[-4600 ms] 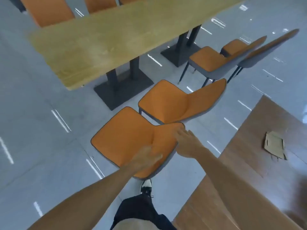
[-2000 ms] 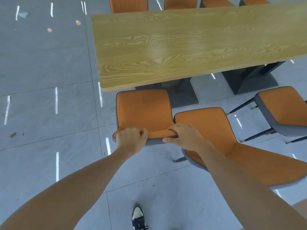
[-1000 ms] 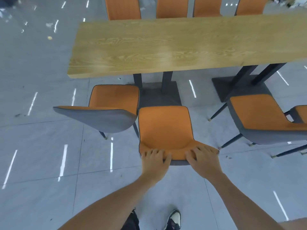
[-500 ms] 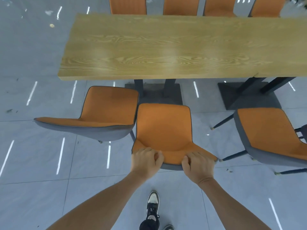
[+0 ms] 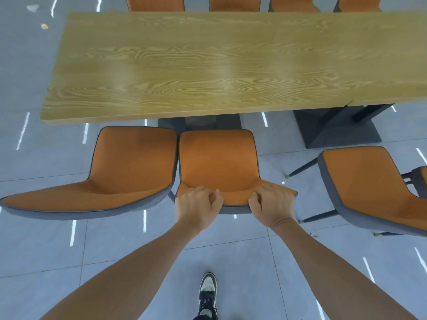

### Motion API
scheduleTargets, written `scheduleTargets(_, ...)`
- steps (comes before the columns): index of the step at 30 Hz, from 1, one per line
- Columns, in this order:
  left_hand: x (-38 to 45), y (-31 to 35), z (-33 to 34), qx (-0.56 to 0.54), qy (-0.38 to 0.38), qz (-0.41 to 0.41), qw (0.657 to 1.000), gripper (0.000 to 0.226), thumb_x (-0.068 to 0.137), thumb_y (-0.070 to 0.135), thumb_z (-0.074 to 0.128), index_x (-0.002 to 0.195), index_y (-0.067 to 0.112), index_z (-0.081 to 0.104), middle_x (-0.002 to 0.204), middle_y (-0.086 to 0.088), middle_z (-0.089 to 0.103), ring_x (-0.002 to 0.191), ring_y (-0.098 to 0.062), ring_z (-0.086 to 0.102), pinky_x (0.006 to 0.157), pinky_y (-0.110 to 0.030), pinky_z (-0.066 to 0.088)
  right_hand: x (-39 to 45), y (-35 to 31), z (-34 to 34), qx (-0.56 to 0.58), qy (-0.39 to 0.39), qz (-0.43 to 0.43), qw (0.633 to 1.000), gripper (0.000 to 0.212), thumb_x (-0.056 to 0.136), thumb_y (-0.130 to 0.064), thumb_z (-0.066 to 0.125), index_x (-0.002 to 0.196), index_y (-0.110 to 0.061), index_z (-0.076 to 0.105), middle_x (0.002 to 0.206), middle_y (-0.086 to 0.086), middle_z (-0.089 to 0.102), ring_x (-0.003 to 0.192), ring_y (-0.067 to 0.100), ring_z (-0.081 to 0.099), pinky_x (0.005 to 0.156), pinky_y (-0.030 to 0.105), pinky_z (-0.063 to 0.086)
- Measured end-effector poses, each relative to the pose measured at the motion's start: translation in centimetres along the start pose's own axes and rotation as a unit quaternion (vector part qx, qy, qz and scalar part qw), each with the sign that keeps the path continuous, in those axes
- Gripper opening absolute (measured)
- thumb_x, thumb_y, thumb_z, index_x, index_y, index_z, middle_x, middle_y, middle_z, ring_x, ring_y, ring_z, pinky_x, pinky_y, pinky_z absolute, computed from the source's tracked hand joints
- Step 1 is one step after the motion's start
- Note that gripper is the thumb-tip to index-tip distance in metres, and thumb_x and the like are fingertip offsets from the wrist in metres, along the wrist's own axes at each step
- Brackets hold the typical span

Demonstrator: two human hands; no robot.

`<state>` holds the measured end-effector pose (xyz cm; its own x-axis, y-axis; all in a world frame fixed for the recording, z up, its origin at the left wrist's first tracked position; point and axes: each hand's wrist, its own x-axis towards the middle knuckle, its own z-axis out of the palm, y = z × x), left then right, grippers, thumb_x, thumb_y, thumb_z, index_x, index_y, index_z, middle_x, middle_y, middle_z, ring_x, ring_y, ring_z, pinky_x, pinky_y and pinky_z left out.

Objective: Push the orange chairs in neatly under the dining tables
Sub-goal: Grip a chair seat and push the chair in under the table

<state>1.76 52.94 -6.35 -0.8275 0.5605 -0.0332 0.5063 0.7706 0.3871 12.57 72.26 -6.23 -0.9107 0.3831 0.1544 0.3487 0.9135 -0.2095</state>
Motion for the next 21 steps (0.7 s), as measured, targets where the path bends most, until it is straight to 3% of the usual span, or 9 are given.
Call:
scheduleTargets(4, 1.4, 0.4, 0.0, 0.016, -0.012, -0.015, 1.000, 0.057, 0.091, 0.048, 0.027, 0.048, 0.015, 0.042, 0.045, 0.003, 0.043, 0.051, -0.018, 0.047, 0.045, -0.025, 0.016, 1.7, 0.7, 0.4, -0.006, -0.015, 0.005, 1.000, 0.034, 0.081, -0.030, 0.042, 0.049, -0.018, 0.046, 0.048, -0.006, 0.042, 0.048, 0.016, 0.037, 0.041, 0.026, 0.032)
scheduleTargets(8, 2.3, 1.4, 0.1, 0.020, 0.002, -0.033, 0.999, 0.056, 0.091, 0.047, 0.028, 0.046, 0.014, 0.038, 0.042, 0.003, 0.036, 0.044, -0.019, 0.043, 0.047, -0.025, 0.011, 3.0, 1.7, 0.5, -0.028, -0.017, -0.005, 0.999, 0.033, 0.079, -0.030, 0.045, 0.049, -0.019, 0.052, 0.047, -0.005, 0.045, 0.046, 0.017, 0.039, 0.045, 0.023, 0.023)
scheduleTargets(13, 1.7, 1.9, 0.3, 0.024, -0.004, -0.046, 0.999, 0.057, 0.093, 0.046, 0.031, 0.046, 0.014, 0.037, 0.042, 0.004, 0.034, 0.041, -0.017, 0.036, 0.047, -0.025, 0.012, 2.5, 2.3, 0.7, -0.019, -0.022, -0.008, 1.000, 0.033, 0.080, -0.031, 0.045, 0.051, -0.020, 0.054, 0.047, -0.005, 0.046, 0.046, 0.016, 0.040, 0.044, 0.025, 0.033)
scheduleTargets(17, 2.2, 1.7, 0.2, 0.043, -0.036, -0.035, 0.998, 0.056, 0.096, 0.042, 0.034, 0.049, 0.013, 0.043, 0.044, 0.003, 0.037, 0.042, -0.016, 0.034, 0.046, -0.027, 0.015, 2.8, 2.0, -0.1, -0.017, -0.088, 0.008, 0.996, 0.034, 0.083, -0.035, 0.040, 0.056, -0.020, 0.055, 0.051, -0.005, 0.049, 0.051, 0.015, 0.044, 0.045, 0.028, 0.038)
scheduleTargets(19, 2.2, 1.8, 0.3, 0.036, -0.059, -0.047, 0.996, 0.051, 0.092, 0.040, 0.031, 0.050, 0.013, 0.042, 0.044, 0.004, 0.035, 0.043, -0.017, 0.033, 0.046, -0.026, 0.020, 3.0, 2.0, -1.0, 0.005, -0.156, 0.007, 0.988, 0.035, 0.086, -0.039, 0.035, 0.067, -0.022, 0.060, 0.063, -0.006, 0.055, 0.063, 0.014, 0.050, 0.052, 0.031, 0.041)
scheduleTargets(21, 2.0, 2.4, 0.2, 0.025, -0.090, -0.065, 0.993, 0.042, 0.085, 0.035, 0.026, 0.051, 0.014, 0.040, 0.047, 0.002, 0.037, 0.046, -0.019, 0.034, 0.053, -0.028, 0.030, 2.4, 2.4, -2.4, 0.054, -0.197, 0.011, 0.979, 0.035, 0.092, -0.042, 0.036, 0.084, -0.024, 0.065, 0.081, -0.011, 0.062, 0.080, 0.013, 0.054, 0.071, 0.029, 0.043)
